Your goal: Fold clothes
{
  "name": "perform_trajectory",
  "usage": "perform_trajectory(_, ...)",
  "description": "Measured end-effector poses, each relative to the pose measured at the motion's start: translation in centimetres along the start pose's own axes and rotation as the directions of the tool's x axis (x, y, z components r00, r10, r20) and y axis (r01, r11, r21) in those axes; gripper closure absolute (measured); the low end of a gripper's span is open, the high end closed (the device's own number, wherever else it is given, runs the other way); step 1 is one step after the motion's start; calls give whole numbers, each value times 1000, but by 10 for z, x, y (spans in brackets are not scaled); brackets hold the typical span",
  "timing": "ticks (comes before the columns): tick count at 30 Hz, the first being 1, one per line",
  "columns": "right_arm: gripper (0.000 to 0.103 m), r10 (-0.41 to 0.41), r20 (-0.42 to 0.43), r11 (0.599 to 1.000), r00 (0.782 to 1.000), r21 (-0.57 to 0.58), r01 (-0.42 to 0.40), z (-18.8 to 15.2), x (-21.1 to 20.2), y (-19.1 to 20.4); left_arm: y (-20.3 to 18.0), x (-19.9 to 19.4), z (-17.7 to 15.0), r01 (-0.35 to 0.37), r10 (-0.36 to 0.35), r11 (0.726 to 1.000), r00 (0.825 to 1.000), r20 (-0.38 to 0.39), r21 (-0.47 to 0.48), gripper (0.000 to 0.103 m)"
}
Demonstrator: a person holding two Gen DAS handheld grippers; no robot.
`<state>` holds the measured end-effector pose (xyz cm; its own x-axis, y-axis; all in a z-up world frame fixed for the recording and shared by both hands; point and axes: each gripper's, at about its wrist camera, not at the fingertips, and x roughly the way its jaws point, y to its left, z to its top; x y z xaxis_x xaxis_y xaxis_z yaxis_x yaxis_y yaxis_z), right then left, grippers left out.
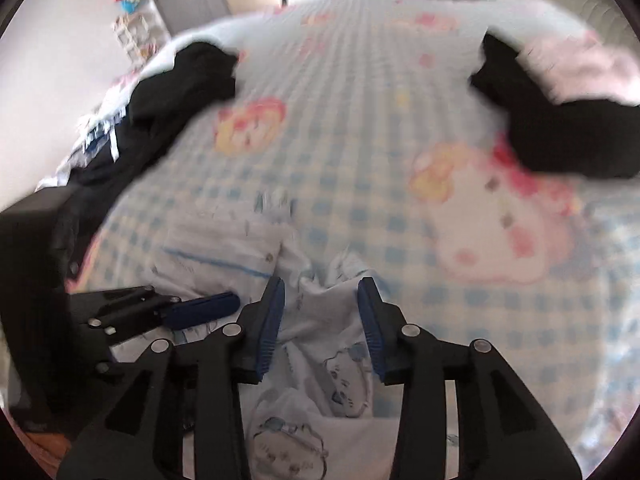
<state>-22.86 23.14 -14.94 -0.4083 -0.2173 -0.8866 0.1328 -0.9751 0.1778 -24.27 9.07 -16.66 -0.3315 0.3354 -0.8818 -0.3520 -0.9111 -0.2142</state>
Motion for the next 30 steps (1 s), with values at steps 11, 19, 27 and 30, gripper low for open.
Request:
perform_trajectory(11, 79, -182, 5, 983, 983, 41, 181, -12, -6, -19, 126, -81, -21, -180, 224, 937, 967, 121, -300, 97)
perform_trajectory(19, 65, 20, 64, 999, 998, 34, -22, 29, -36, -7, 184, -86, -38, -169, 236, 866, 968, 87, -470, 78)
perform_trajectory(27, 49, 72, -129, 997, 989, 18, -70, 66, 56, 26, 204, -64, -13, -7, 82, 872, 988, 132, -490, 56)
perform_trajectory(30, 65, 70, -163, 998, 984, 23, -67, 63, 74, 31, 204, -48, -2, 30, 23, 880, 994, 105, -473, 72)
